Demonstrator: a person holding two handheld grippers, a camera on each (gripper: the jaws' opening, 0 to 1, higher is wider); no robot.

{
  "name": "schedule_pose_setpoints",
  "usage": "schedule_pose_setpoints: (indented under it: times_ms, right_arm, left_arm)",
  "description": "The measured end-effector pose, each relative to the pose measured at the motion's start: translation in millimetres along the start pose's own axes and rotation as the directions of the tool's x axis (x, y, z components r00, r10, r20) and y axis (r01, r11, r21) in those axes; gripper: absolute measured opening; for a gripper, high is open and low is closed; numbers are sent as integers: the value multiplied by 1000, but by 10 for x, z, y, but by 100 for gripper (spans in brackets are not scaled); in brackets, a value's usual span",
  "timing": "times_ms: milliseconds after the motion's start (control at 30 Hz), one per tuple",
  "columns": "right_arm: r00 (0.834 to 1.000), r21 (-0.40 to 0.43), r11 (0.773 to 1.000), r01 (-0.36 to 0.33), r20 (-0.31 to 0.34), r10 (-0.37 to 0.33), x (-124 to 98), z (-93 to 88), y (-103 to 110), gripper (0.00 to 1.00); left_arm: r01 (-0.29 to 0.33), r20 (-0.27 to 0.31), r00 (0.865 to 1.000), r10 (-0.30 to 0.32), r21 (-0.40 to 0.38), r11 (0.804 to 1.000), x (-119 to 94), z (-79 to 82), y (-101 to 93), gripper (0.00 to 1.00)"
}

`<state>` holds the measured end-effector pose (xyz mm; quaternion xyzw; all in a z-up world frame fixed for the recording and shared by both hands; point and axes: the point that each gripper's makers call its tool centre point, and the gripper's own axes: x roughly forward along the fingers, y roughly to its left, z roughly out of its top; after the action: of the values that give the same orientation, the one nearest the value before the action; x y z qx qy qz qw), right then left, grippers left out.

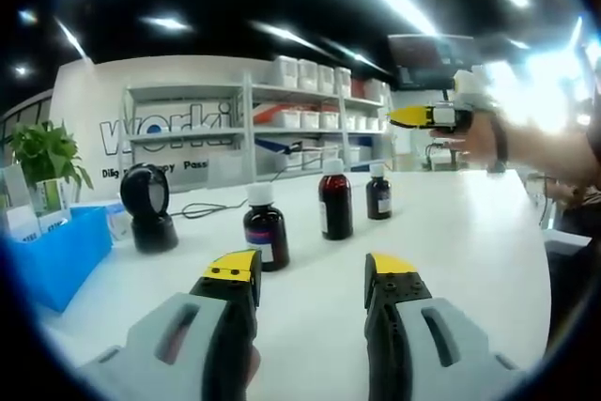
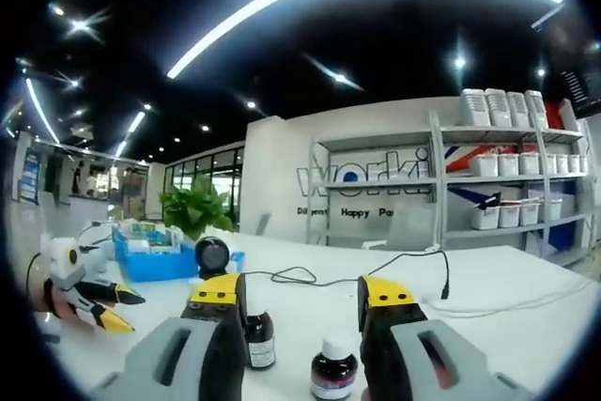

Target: Rotate the medicine bottle to make it face forward pick up the medicine bottle inspect the drug traceability code place the medicine on the table

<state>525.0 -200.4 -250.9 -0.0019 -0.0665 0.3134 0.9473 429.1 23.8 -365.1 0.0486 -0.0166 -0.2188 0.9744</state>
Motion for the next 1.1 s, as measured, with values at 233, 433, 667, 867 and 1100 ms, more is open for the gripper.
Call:
schedule_pose_setpoints:
  times_ms: [233, 433, 667, 867, 1100]
  right_arm:
    - [1000, 29, 999, 28, 13, -29, -261, -32, -63, 41]
    - [999, 60, 997, 47, 13, -47, -503, -203, -135, 40]
    - [999, 83, 995, 45, -3, -45, -673, -434, -185, 38]
    - [999, 14, 1000, 27, -19, -27, -773, -588, -88, 37]
    - [1000, 11, 1000, 3, 3, -3, -834, -729, 17, 37]
  left_arm:
    - [-2, 5, 1000, 2, -5, 1000, -5, 9, 5, 35]
    - [-21, 27, 999, 22, -48, 999, -18, 61, 86, 35]
    - [-21, 28, 999, 23, -77, 997, -8, 39, 110, 35]
    - [-20, 26, 999, 22, -67, 998, -9, 31, 108, 34]
    - [-30, 37, 999, 33, -81, 996, -20, 49, 141, 34]
